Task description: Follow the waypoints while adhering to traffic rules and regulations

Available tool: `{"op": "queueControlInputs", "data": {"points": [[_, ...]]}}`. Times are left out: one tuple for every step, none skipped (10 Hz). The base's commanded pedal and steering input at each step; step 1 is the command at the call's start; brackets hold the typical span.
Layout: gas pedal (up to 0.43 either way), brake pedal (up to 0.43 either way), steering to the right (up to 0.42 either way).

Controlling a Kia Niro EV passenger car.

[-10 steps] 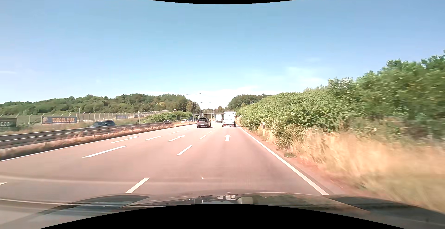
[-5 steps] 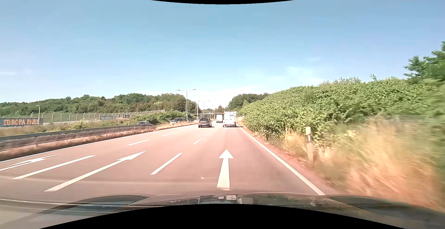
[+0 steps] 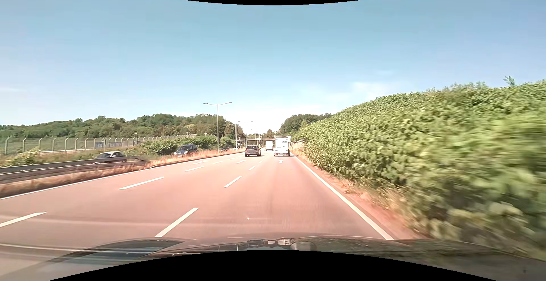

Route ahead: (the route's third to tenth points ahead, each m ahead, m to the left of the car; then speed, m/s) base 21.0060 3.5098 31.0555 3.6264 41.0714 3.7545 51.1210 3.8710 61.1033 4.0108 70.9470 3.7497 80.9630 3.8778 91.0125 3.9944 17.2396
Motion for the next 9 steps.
{"op": "queueControlInputs", "data": {"points": [[0.138,0.0,-0.001],[0.138,0.0,-0.001],[0.138,0.0,-0.001],[0.138,0.0,-0.001],[0.138,0.0,-0.001],[0.138,0.0,0.0],[0.138,0.0,0.0],[0.138,0.0,0.0],[0.138,0.0,0.0]]}}
